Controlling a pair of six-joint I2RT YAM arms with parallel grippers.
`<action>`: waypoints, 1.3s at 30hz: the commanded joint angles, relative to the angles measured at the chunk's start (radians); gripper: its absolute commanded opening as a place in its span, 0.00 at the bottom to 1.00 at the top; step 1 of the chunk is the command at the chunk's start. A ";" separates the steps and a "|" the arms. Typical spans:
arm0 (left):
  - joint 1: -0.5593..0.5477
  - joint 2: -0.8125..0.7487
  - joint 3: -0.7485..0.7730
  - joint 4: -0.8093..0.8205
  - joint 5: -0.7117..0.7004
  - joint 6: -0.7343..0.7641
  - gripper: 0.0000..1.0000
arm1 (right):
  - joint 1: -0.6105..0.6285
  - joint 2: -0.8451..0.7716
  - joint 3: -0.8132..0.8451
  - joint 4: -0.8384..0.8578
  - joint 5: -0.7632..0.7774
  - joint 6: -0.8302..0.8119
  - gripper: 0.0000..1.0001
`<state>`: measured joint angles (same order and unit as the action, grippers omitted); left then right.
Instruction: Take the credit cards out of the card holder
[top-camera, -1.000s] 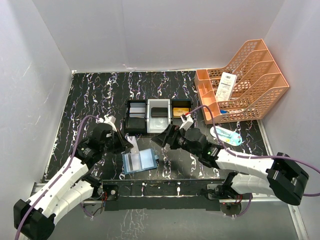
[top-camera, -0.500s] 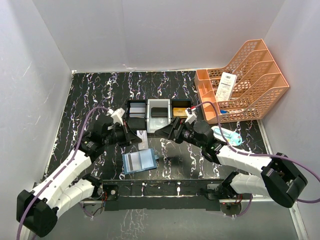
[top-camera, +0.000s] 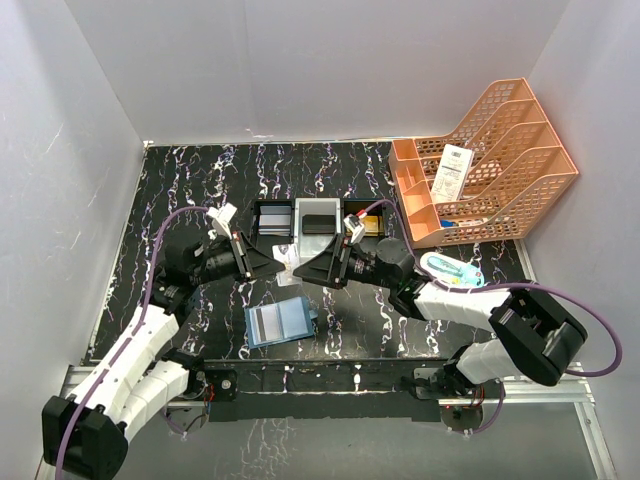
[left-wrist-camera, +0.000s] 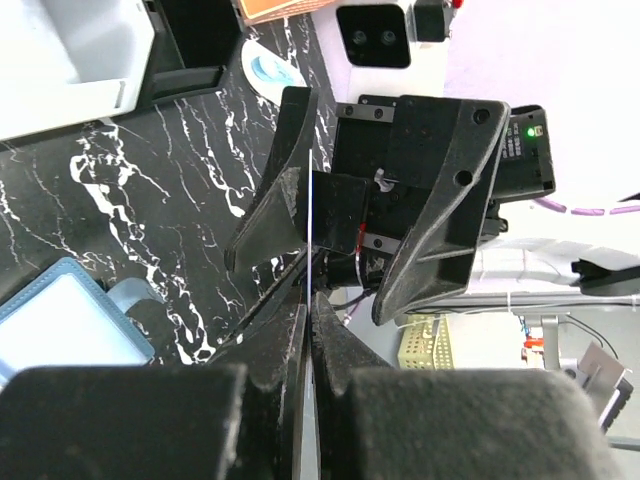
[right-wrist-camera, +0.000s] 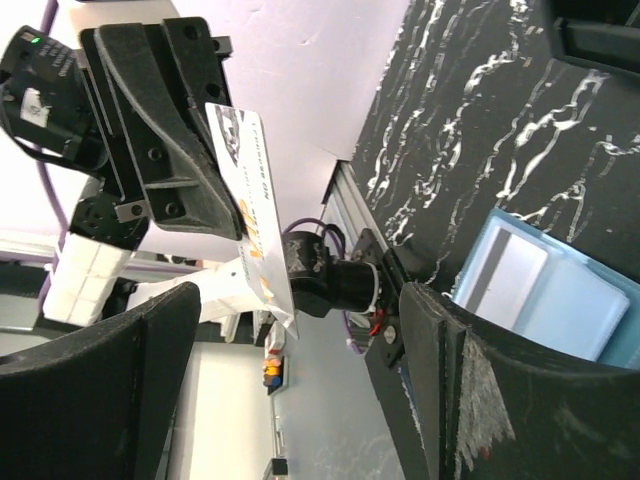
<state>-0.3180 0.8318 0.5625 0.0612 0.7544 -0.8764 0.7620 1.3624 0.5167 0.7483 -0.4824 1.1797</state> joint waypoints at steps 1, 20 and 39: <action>0.007 -0.038 0.020 0.038 0.079 -0.032 0.00 | 0.003 -0.004 0.064 0.131 -0.046 0.020 0.77; 0.007 -0.043 -0.029 0.133 0.196 -0.099 0.00 | 0.002 0.051 0.065 0.305 -0.115 0.117 0.31; 0.006 -0.072 -0.071 0.142 0.212 -0.125 0.00 | 0.002 0.057 0.045 0.333 -0.127 0.138 0.00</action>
<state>-0.3161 0.7769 0.5026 0.1951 0.9291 -0.9871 0.7650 1.4292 0.5488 0.9985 -0.6128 1.3148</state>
